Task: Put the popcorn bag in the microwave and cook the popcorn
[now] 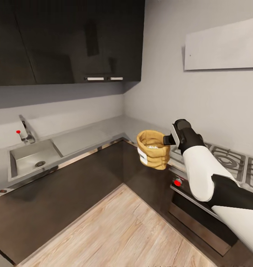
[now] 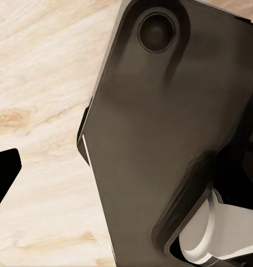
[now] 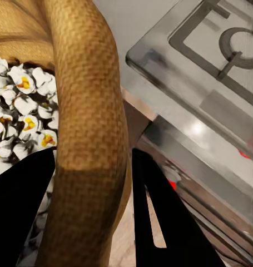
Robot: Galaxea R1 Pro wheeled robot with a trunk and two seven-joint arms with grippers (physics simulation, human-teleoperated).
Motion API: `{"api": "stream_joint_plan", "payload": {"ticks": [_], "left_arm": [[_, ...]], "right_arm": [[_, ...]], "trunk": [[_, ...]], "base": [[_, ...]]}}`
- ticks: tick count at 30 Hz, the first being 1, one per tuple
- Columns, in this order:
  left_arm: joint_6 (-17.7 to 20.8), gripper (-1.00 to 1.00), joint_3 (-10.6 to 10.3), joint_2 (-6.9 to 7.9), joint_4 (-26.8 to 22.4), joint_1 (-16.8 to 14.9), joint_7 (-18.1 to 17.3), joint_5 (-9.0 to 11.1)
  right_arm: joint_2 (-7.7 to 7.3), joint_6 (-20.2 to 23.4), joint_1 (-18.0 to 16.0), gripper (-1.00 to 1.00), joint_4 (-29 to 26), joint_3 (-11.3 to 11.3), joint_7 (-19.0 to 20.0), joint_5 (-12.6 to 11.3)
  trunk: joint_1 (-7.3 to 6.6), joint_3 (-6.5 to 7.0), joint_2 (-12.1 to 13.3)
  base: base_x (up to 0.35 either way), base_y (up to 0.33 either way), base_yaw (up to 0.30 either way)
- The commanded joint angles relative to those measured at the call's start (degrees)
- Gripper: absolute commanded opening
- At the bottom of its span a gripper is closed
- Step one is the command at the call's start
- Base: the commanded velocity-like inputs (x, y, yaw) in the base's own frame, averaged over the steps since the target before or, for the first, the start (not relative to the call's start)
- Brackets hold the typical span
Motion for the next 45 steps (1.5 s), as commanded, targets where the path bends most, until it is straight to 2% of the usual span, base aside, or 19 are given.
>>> {"api": "stream_joint_plan", "payload": {"ticks": [1,18,45], "left_arm": [[-0.12,1.0,0.05,-0.02,-0.07,0.01,0.15,0.21],[-0.12,1.0,0.02,-0.02,-0.07,0.04,0.13,0.13],[-0.12,1.0,0.18,-0.02,-0.07,0.01,0.15,0.13]], "right_arm": [[0.11,0.08,-0.06,-1.0,-0.01,-0.37,-0.35,-0.2],[-0.18,0.08,-0.09,-1.0,0.02,-0.37,-0.44,-0.13],[-0.26,0.08,-0.07,-1.0,0.05,-0.44,-0.57,-0.11]], "trunk": [[0.01,-0.07,-0.05],[0.01,-0.07,-0.05],[0.01,-0.07,-0.05]], "base": [[-0.001,0.0,-0.228],[-0.015,0.0,-0.219],[-0.331,0.0,-0.003]]}}
